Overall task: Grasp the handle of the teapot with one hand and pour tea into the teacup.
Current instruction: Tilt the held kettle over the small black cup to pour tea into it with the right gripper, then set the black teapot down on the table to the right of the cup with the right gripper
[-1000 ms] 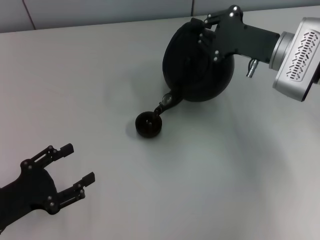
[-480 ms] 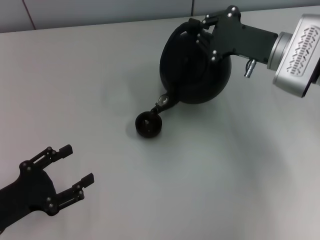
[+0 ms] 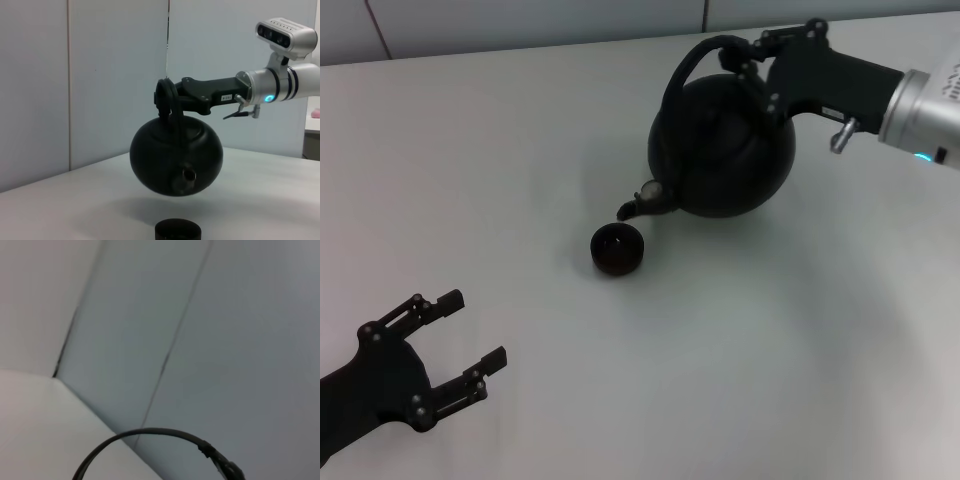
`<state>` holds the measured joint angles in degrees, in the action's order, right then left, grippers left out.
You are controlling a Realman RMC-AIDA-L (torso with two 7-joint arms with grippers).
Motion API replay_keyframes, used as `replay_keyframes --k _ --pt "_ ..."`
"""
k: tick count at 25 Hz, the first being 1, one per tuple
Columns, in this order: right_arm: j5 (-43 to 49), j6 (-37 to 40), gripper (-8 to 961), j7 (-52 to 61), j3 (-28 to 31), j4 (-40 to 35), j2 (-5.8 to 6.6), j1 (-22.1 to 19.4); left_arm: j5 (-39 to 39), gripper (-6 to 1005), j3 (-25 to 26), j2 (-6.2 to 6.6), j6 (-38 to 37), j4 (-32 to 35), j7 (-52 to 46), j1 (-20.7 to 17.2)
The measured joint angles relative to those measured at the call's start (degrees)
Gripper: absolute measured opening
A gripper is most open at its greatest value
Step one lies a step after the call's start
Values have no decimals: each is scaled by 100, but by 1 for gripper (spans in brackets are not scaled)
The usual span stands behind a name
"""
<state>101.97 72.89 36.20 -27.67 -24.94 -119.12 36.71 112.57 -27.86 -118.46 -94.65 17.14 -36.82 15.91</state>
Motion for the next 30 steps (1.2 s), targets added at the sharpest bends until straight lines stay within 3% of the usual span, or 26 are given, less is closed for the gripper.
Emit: replay_keyframes --k 9,14,30 --pt "-1090 66 68 962 -27 272 -6 -484 -37 798 0 0 0 0 0 4" --pt "-1215 88 67 1334 -16 479 -7 -602 -49 798 0 -1 0 0 -1 -2" --pt "-2024 -106 68 401 17 1006 -7 -996 -52 798 -9 8 -18 0 -1 0"
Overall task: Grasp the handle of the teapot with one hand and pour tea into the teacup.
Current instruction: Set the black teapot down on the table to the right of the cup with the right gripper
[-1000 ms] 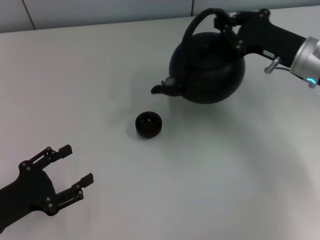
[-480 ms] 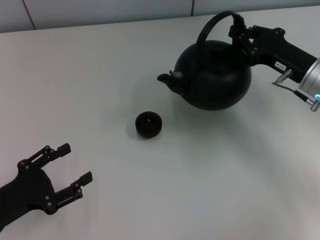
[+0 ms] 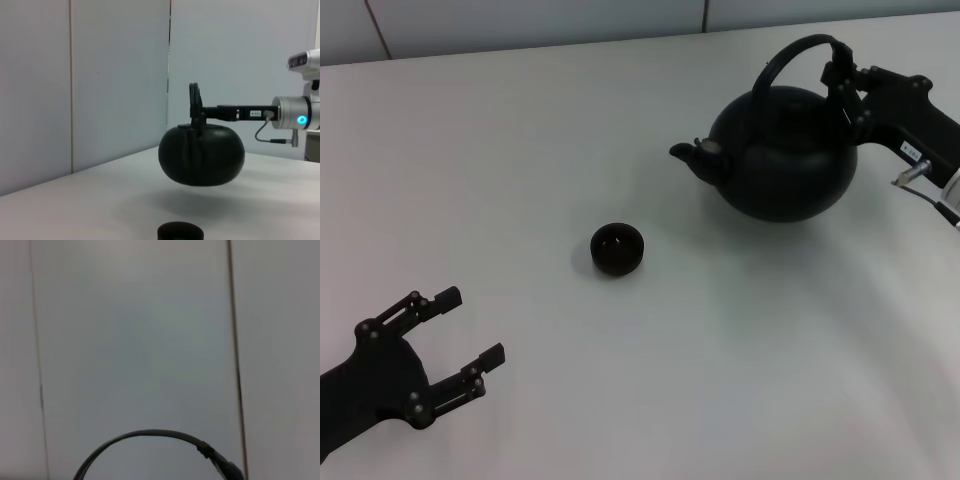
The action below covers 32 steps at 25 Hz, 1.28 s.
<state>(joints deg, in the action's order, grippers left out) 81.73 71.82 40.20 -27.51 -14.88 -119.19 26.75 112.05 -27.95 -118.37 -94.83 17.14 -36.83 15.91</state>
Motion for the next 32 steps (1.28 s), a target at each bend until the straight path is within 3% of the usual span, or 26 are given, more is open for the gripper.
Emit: replay_keyframes --k 32 --pt "-43 -96 94 -924 219 649 -15 -22 1 798 0 -9 0 0 0 -10"
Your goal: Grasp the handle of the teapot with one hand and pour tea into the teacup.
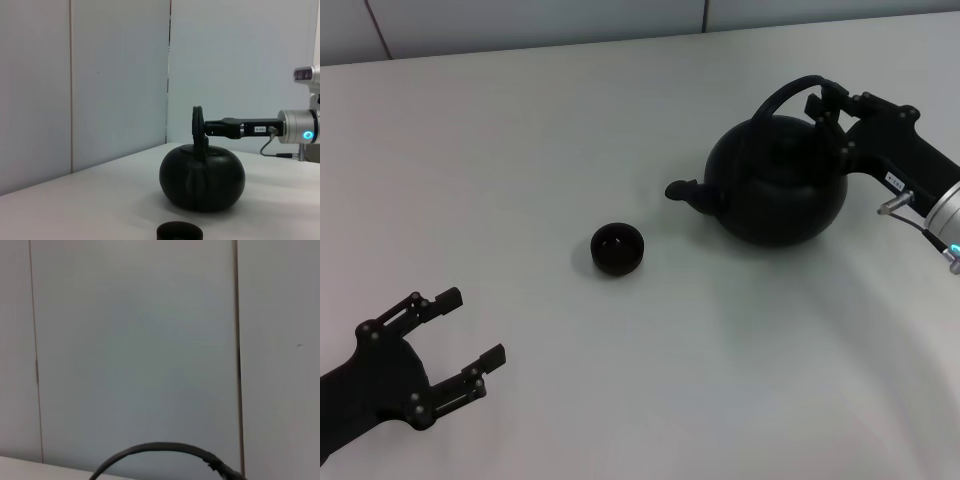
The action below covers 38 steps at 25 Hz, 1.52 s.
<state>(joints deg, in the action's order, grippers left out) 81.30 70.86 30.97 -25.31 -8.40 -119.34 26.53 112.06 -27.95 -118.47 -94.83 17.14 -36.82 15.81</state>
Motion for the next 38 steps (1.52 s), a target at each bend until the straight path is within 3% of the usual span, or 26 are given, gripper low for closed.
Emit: replay_keyframes --k 13,22,27,31,33,37,38 --pt "-4 393 638 -8 177 22 0 -276 0 799 0 0 1 0 0 1" --pt "4 1033 638 -10 295 147 1 -810 0 799 1 0 6 0 0 -7" --pt "424 1731 638 -8 76 99 35 -1058 5 799 -33 1 2 0 0 -8" --pt "1499 2209 639 366 -255 -622 51 -1250 11 799 -39 2 -2 0 -2 -8" --pt "2469 2330 639 974 -322 -1343 53 -1253 19 799 -40 11 -7 0 -15 1" --pt "3167 2438 639 1576 -324 -1937 70 -1167 50 799 -274 56 -43 189 -304 128" --pt "3429 2480 639 1853 -325 -2244 91 -1100 80 799 -563 132 -45 454 -724 269"
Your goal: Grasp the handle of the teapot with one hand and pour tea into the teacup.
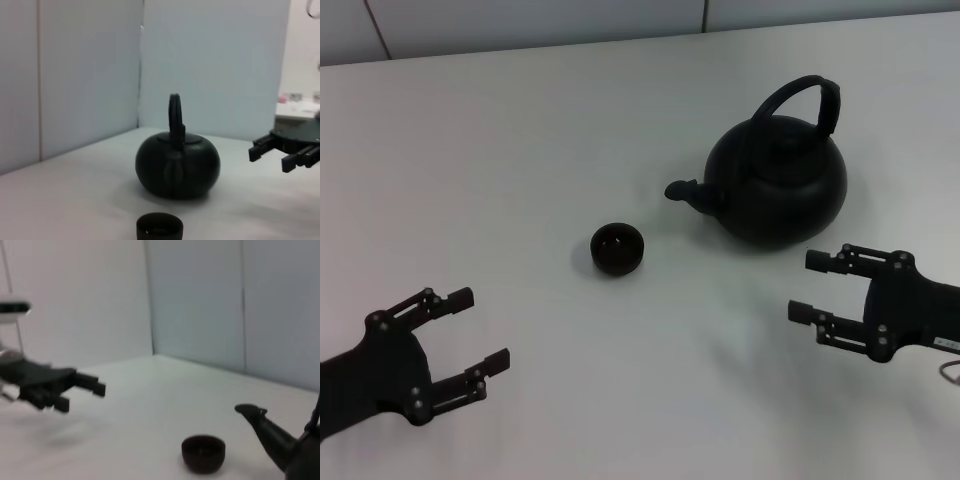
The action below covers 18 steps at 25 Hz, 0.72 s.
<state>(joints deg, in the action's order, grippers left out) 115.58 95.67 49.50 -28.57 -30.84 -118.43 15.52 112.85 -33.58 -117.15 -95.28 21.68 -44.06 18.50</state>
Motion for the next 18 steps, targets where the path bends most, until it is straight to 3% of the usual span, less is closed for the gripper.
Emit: replay_keyframes --k 8,18 --pt "544 171 639 701 0 -749 90 201 45 799 -600 290 -79 395 -1130 354" --pt "710 190 638 808 1 -914 122 333 296 799 -720 314 -38 622 -1524 591"
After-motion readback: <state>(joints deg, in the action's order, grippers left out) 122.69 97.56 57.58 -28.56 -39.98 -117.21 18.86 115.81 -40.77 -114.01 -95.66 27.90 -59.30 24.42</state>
